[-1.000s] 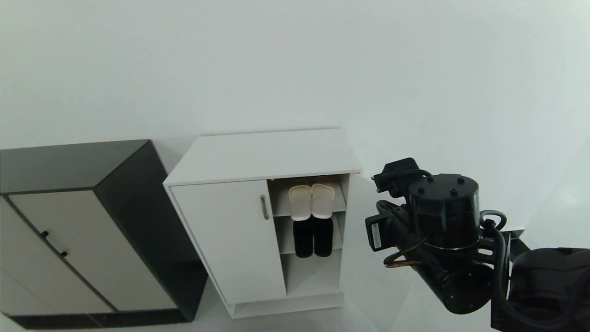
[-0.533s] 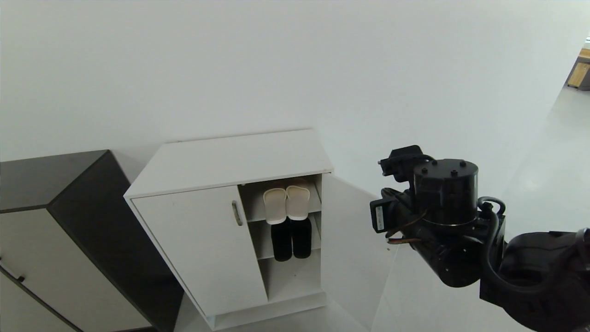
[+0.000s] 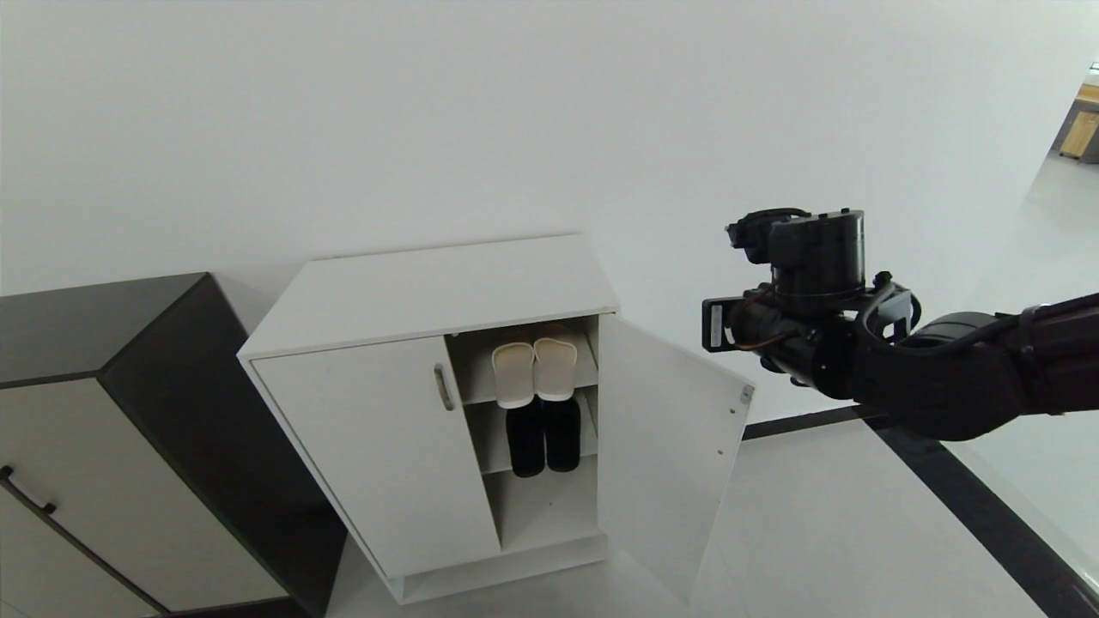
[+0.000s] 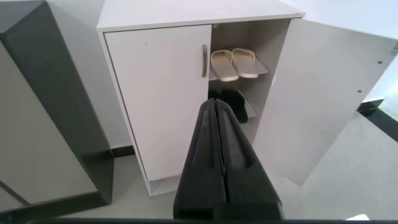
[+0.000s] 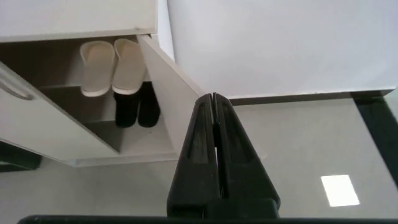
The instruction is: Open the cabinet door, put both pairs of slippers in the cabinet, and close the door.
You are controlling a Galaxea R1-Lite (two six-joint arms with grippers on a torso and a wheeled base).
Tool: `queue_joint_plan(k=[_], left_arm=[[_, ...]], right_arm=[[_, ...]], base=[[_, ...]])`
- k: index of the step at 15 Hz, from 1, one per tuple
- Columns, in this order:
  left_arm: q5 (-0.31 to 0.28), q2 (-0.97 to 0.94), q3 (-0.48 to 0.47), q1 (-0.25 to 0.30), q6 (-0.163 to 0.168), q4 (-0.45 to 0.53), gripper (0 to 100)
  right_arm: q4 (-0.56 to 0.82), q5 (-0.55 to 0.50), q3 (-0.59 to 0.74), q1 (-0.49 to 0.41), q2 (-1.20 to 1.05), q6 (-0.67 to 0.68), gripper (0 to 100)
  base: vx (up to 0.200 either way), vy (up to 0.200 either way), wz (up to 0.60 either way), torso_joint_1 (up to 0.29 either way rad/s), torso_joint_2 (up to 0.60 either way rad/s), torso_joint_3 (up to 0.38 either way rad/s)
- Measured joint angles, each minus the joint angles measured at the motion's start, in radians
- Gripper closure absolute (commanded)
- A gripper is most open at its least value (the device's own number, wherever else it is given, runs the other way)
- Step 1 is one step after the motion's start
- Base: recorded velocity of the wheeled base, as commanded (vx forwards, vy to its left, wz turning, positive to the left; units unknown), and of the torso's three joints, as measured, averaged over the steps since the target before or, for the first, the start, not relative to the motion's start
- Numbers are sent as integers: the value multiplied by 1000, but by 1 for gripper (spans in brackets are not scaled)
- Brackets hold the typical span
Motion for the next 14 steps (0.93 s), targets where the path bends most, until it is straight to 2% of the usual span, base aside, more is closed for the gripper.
queue_joint_plan(k=[3, 14], left_arm=[[1, 0, 0, 0, 0, 0, 100], [1, 0, 0, 0, -1, 0, 100]], right_arm=[[10, 17, -63, -36, 57, 20, 100], [-99, 26, -171, -150, 283, 22, 100]], base=[[0, 0, 0, 0, 0, 0], [0, 0, 0, 0, 0, 0]])
